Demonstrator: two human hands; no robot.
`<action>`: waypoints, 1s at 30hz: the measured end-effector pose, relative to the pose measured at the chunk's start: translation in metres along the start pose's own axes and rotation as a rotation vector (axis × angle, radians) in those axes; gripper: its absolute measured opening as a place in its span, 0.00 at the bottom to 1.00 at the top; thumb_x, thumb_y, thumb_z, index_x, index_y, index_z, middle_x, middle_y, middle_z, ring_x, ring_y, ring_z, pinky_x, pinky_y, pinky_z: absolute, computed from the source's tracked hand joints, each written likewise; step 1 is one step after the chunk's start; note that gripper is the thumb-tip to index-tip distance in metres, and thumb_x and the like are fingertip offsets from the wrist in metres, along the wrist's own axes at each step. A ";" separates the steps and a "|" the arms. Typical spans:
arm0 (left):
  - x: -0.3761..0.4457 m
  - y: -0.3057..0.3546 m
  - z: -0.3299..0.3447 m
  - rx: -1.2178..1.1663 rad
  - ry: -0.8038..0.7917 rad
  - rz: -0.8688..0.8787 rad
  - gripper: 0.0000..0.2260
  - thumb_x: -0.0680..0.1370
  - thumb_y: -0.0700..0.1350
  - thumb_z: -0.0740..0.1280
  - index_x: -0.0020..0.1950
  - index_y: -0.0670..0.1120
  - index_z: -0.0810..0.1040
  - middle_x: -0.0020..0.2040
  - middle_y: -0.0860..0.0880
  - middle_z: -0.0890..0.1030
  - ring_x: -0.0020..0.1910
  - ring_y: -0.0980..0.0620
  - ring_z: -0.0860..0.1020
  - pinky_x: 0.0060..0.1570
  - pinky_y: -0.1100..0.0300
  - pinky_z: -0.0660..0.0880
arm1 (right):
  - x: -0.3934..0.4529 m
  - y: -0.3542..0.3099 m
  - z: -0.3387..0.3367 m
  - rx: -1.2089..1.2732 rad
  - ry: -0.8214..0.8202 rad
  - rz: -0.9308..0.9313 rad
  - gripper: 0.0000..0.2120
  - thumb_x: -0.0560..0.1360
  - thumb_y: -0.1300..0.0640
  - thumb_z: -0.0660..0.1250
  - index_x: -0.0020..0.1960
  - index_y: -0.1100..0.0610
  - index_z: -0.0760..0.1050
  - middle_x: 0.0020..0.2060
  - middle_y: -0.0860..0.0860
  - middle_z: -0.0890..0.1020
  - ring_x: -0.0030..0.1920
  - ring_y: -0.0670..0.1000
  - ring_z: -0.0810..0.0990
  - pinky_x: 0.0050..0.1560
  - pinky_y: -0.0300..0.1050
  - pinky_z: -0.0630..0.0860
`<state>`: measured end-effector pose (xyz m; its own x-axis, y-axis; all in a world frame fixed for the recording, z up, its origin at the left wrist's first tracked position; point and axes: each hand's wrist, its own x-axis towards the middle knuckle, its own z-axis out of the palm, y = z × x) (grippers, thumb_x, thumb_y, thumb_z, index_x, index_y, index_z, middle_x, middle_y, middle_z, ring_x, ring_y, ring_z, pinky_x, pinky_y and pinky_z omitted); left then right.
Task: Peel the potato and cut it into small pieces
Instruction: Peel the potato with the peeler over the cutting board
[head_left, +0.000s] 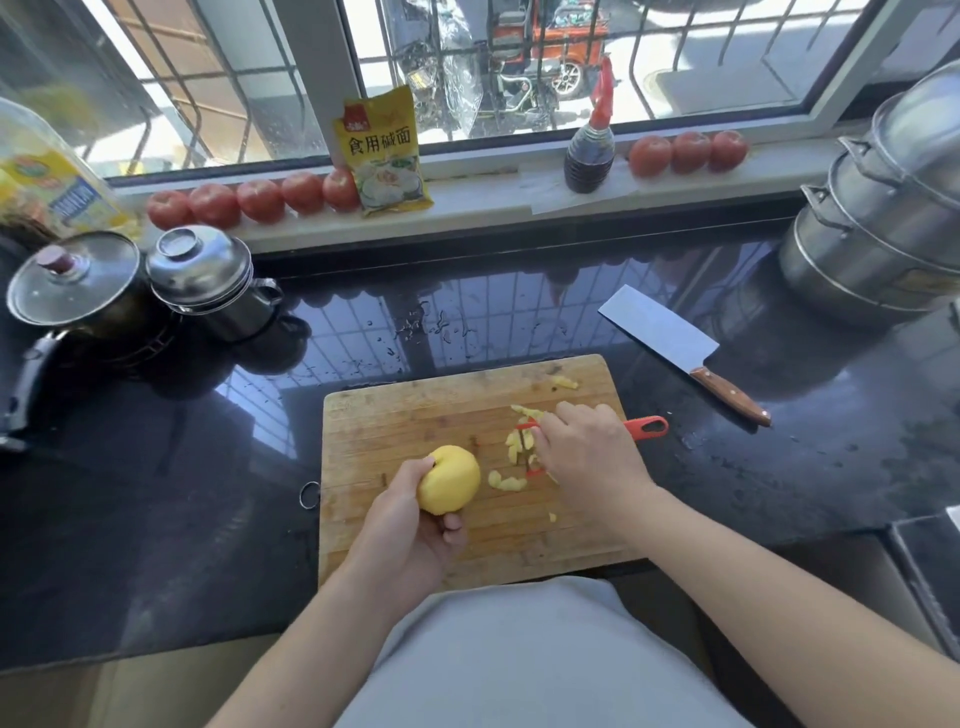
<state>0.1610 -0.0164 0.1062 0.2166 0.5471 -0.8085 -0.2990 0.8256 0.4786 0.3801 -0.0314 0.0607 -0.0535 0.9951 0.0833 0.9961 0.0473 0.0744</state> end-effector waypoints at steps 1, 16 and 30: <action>0.000 0.001 -0.001 -0.019 -0.029 -0.012 0.12 0.84 0.49 0.64 0.60 0.42 0.74 0.37 0.43 0.74 0.29 0.50 0.69 0.25 0.60 0.67 | 0.001 0.008 0.004 -0.026 -0.076 0.069 0.19 0.85 0.51 0.51 0.44 0.54 0.76 0.39 0.50 0.78 0.38 0.55 0.77 0.39 0.51 0.69; -0.003 0.002 -0.004 -0.042 -0.163 -0.076 0.11 0.80 0.49 0.63 0.56 0.42 0.74 0.36 0.44 0.74 0.31 0.49 0.71 0.30 0.59 0.67 | -0.005 -0.016 -0.035 0.379 0.286 -0.104 0.18 0.83 0.52 0.57 0.35 0.54 0.70 0.30 0.48 0.72 0.31 0.50 0.65 0.35 0.48 0.65; -0.007 0.000 -0.001 0.038 -0.149 -0.035 0.09 0.82 0.47 0.59 0.52 0.42 0.73 0.34 0.44 0.74 0.26 0.51 0.66 0.24 0.61 0.61 | 0.005 -0.027 -0.035 0.298 0.332 -0.268 0.18 0.84 0.53 0.58 0.36 0.56 0.72 0.31 0.50 0.73 0.32 0.52 0.69 0.36 0.49 0.65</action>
<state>0.1583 -0.0204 0.1109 0.3628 0.5303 -0.7662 -0.2537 0.8474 0.4664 0.3501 -0.0309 0.0937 -0.2807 0.8656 0.4146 0.9184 0.3678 -0.1460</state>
